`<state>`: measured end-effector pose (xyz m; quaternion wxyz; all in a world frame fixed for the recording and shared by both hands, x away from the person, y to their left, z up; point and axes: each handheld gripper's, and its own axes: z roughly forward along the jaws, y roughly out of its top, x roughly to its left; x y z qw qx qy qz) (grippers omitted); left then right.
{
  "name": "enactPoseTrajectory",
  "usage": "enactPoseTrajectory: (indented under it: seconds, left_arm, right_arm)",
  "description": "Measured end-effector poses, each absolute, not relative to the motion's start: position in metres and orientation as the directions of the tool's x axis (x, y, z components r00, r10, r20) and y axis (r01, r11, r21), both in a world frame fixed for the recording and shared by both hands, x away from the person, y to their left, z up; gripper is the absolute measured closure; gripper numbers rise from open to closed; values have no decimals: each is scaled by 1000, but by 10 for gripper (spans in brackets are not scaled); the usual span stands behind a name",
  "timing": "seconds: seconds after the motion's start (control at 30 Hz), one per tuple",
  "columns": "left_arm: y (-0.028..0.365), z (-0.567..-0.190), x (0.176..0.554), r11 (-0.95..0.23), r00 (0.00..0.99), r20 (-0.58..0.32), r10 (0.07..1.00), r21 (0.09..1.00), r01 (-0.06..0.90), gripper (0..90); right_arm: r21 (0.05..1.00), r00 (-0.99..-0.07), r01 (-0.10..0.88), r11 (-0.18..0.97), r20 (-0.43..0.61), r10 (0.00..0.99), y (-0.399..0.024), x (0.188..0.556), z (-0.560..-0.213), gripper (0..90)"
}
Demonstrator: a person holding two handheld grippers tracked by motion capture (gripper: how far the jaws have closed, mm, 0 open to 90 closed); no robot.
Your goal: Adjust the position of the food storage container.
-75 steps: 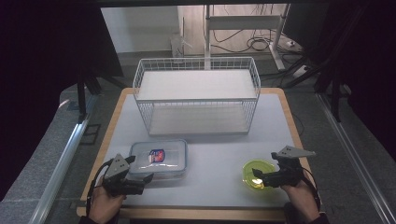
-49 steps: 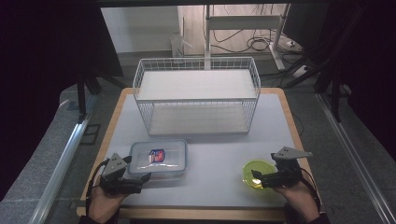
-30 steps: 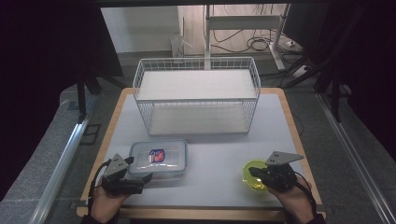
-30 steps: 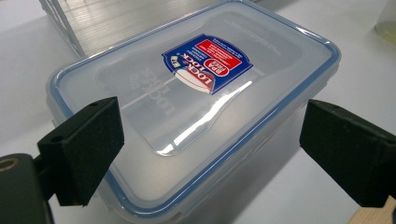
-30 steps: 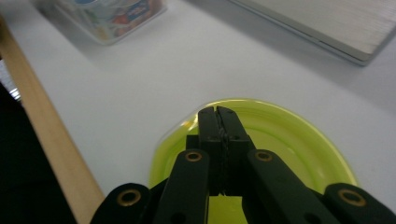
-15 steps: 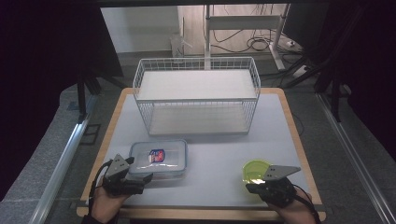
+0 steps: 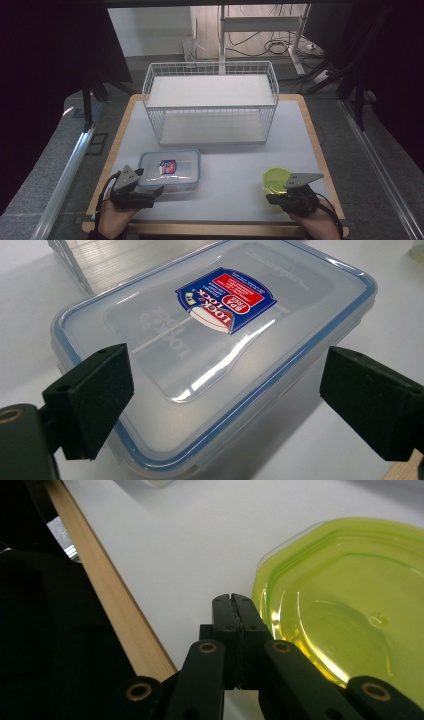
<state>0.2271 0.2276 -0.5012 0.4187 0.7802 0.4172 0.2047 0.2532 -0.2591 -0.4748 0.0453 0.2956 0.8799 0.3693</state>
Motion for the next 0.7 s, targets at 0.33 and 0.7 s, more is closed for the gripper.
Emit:
enactPoseTrajectory:
  seconds: [0.33,0.7]
  left_arm:
    - [227,-501,227,-303,566,-27,824,823,481,69]
    - [256,-492,228,-269,464,2,886,817,510,153]
  right_arm:
    - [684,-790,515,516,146,595,-271,272,-476,900]
    - [693,-758,530,490,128,640,-280,302,-476,900]
